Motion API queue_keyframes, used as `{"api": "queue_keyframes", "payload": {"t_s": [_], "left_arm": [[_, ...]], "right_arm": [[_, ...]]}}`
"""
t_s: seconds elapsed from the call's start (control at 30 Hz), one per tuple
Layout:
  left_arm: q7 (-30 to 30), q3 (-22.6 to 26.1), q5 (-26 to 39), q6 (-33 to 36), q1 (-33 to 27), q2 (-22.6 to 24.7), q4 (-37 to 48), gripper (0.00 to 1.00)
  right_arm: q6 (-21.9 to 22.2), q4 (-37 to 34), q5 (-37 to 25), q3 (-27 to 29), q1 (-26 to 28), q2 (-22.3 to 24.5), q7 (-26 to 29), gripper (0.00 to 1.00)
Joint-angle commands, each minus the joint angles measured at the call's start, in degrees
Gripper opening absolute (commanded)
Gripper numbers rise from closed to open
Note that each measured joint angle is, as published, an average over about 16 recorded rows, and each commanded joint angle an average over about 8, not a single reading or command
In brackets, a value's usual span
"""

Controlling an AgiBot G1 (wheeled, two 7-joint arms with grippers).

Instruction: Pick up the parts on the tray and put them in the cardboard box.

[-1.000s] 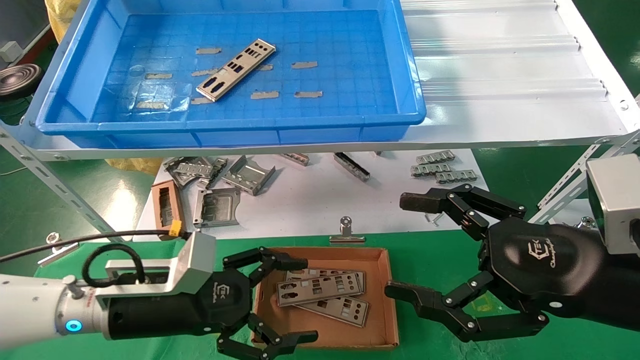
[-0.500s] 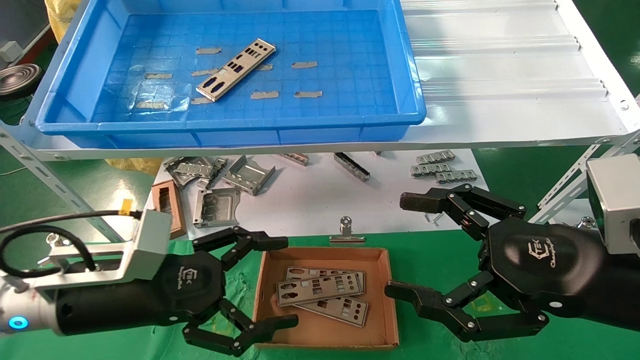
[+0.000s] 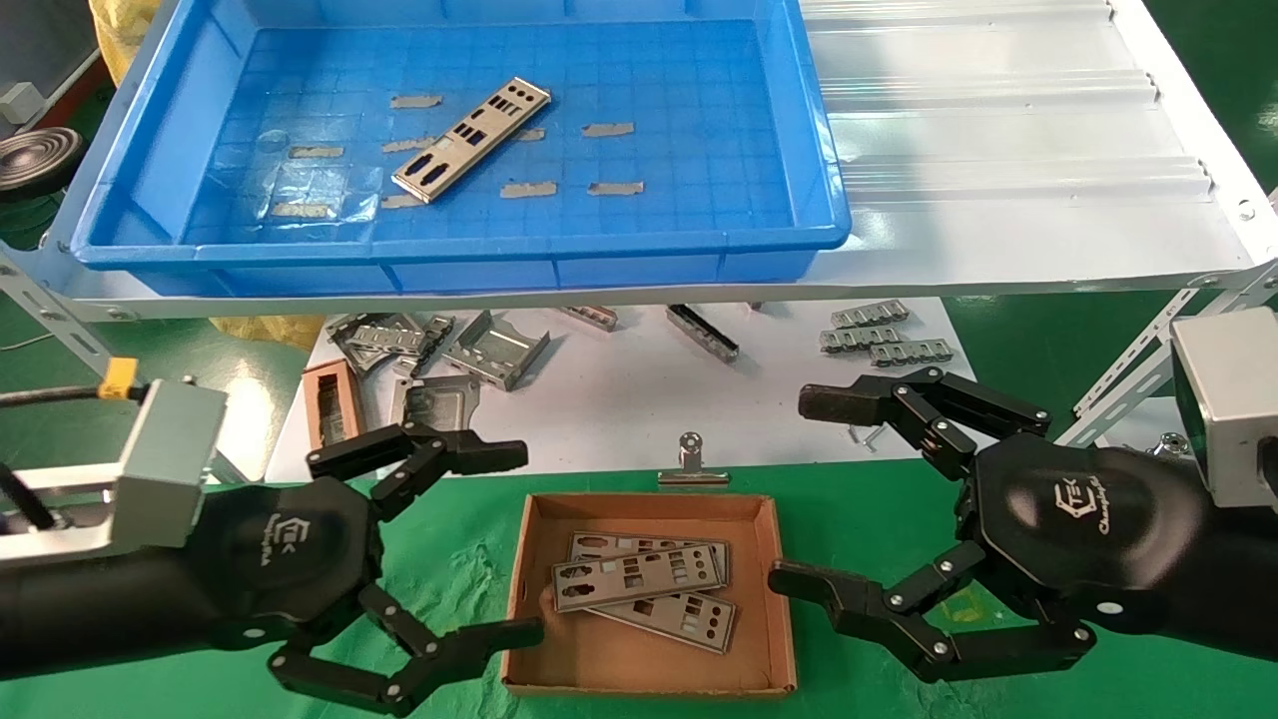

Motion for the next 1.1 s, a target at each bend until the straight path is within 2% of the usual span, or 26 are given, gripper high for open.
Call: {"api": "queue_keyframes", "payload": {"t_s": [0.03,0.6,1.1], "left_arm": [[-0.82,-0.84,-0.34,0.05,0.34,-0.78,-1.19,1.00],[-6.85,-7.21,-2.92,0.43,2.89,-6.62,-10.11,1.00],[-6.76,-7.13,-2.98,0.46,2.91,-6.56,-9.99,1.00]], "right_arm": [[0.00,0.00,0.00,0.00,0.00,0.00,0.00,1.00],[0.01,-0.01,0.00,0.00,-0.01,0.00,0.00,1.00],[0.01,-0.01,0.01,0.00,-0.02,0.01,0.00,1.00]]}}
